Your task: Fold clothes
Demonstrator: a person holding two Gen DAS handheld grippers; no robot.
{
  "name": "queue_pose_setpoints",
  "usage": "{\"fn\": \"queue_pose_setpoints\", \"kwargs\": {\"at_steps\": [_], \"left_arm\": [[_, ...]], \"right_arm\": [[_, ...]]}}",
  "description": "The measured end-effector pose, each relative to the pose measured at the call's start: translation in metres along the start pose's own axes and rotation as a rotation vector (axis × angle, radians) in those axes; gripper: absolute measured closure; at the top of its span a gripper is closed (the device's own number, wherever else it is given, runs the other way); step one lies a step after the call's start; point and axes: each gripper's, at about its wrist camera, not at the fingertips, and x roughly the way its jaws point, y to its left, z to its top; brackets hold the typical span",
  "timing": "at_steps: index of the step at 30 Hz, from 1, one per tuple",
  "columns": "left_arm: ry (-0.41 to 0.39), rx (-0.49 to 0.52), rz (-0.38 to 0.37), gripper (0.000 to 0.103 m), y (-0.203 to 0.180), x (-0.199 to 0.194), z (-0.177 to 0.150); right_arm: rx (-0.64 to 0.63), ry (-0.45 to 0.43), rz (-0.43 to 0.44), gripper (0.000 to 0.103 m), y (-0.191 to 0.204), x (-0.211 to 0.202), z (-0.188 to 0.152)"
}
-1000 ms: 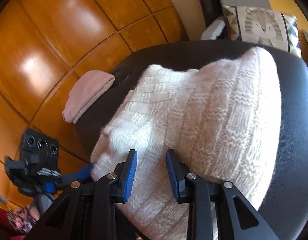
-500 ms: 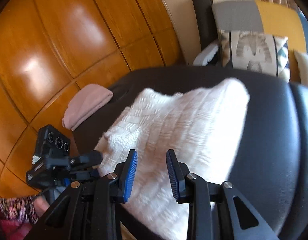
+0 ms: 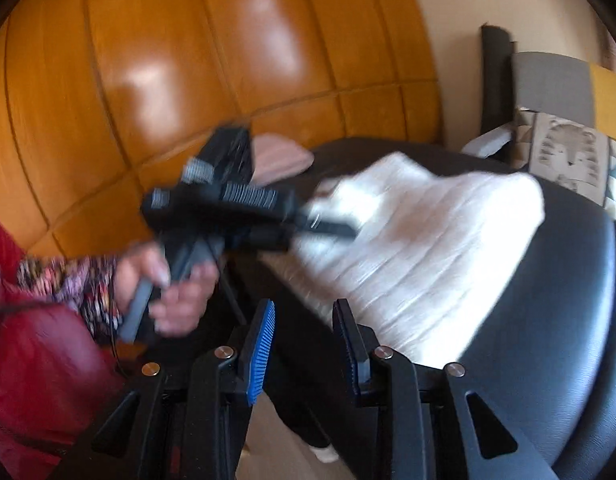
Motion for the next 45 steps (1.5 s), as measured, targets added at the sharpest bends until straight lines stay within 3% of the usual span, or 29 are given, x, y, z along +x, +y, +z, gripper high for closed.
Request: {"fn": "queue_pose_setpoints", "kwargs": {"at_steps": [2,6,11,13,15,17,19,21,24,33,37,38,40,42,45], "left_arm": [[-0.024,0.030,-0.007,0.085,-0.008,-0.008,0.005],[-0.070,0.116,-0.025,0.088,-0.031,-0.018,0.021],[-0.092,0.096,-0.025,0.092,-0.030,-0.020,0.033],[-0.074,0.066,-0.015,0.092,-0.023,-0.016,0.035],[-0.061,0.043,0.022,0.090,-0.012,-0.017,0.029],[-0.023,-0.013,0.014,0.077,-0.001,-0.014,0.026],[0.003,-0.100,-0.002,0.038,0.015,-0.016,0.021],[0.010,-0.170,-0.022,0.022,0.028,-0.019,0.018],[0.037,-0.210,-0.067,0.019,0.037,-0.020,0.016],[0.190,-0.184,-0.095,0.015,0.023,0.018,0.014],[0.198,-0.189,-0.094,0.017,0.020,0.029,0.018],[0.191,-0.178,-0.088,0.023,0.018,0.029,0.018],[0.192,-0.103,0.004,0.080,0.008,0.032,0.020],[0.174,-0.079,0.049,0.080,0.002,0.033,0.020],[0.100,-0.075,0.016,0.083,-0.010,0.019,0.025]], "right_arm": [[-0.031,0.024,-0.059,0.073,0.006,0.014,-0.001],[-0.139,0.059,-0.270,0.073,0.016,0.037,-0.003],[-0.156,0.182,-0.428,0.073,0.007,0.065,-0.010],[-0.090,0.169,-0.402,0.073,-0.001,0.061,-0.011],[0.016,0.120,-0.319,0.073,-0.011,0.051,-0.007],[0.095,0.095,-0.264,0.073,-0.022,0.046,-0.005],[0.150,0.089,-0.237,0.073,-0.031,0.046,-0.005],[0.158,0.097,-0.238,0.073,-0.034,0.047,-0.008],[0.133,0.103,-0.248,0.073,-0.032,0.049,-0.008],[0.131,0.099,-0.243,0.073,-0.032,0.049,-0.010],[0.118,0.099,-0.251,0.073,-0.029,0.049,-0.012],[0.117,0.098,-0.251,0.073,-0.029,0.048,-0.013],[0.116,0.095,-0.252,0.073,-0.029,0.048,-0.013],[0.110,0.093,-0.256,0.073,-0.029,0.049,-0.013],[0.078,0.098,-0.278,0.073,-0.025,0.051,-0.011]]}}
